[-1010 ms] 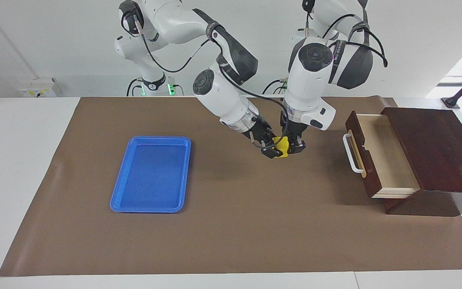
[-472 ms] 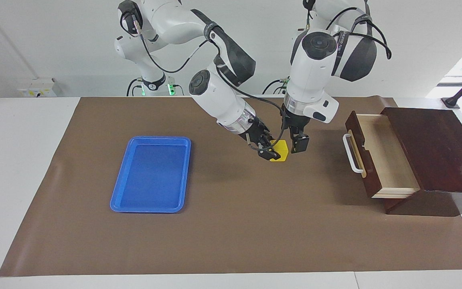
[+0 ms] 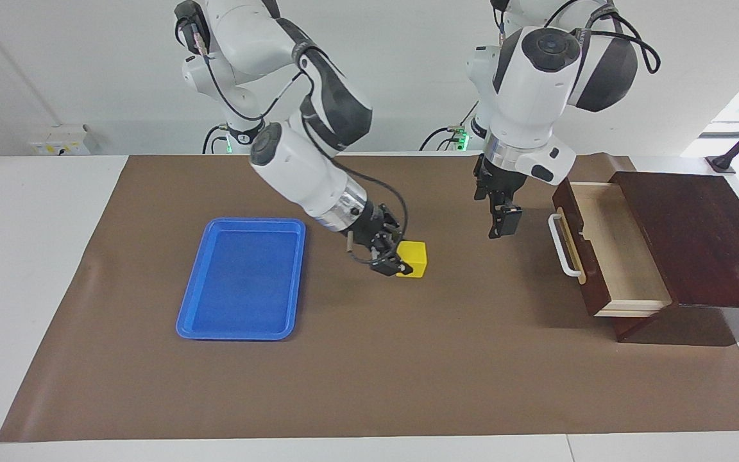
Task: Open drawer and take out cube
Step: 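Carry the cube with the right gripper while the left gripper withdraws, then lower the cube into the blue tray and open the right gripper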
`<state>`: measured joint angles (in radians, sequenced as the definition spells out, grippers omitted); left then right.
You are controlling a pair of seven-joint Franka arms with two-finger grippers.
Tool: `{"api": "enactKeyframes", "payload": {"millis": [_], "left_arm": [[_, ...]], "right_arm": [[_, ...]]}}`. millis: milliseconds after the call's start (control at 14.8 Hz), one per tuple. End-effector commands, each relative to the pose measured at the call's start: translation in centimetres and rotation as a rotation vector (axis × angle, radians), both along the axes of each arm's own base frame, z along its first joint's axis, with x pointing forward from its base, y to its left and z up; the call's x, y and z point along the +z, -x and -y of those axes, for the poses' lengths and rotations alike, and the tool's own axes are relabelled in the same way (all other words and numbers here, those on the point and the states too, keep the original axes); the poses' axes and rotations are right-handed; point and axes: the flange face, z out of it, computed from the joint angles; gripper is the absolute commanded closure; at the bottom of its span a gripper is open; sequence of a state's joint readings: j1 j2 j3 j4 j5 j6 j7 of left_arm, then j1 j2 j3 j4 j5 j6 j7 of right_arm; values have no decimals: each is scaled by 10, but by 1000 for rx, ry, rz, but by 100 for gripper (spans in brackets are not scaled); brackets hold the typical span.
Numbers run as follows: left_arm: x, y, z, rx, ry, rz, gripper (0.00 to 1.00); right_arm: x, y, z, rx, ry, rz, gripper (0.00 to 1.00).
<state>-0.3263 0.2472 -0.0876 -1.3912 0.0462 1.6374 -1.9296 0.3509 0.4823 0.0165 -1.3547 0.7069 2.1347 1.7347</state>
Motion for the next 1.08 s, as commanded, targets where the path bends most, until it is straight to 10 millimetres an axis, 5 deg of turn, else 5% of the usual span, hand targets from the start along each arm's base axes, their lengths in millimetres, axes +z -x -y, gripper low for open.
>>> {"api": "enactKeyframes", "payload": {"millis": [0, 202, 539, 808, 1010], "left_arm": [[-15, -3, -50, -90, 13, 4, 0], [-58, 5, -99, -92, 18, 81, 0], [-124, 15, -156, -108, 10, 100, 0], [-127, 12, -177, -137, -14, 99, 0], [-129, 9, -208, -149, -32, 95, 0]], "right_arm": [[12, -15, 70, 4, -46, -16, 100], [2, -13, 135, 34, -52, -52, 100], [-46, 29, 215, 81, -79, -45, 100], [-90, 71, 258, 119, -70, -24, 100], [-123, 102, 267, 142, -50, 11, 100]]}}
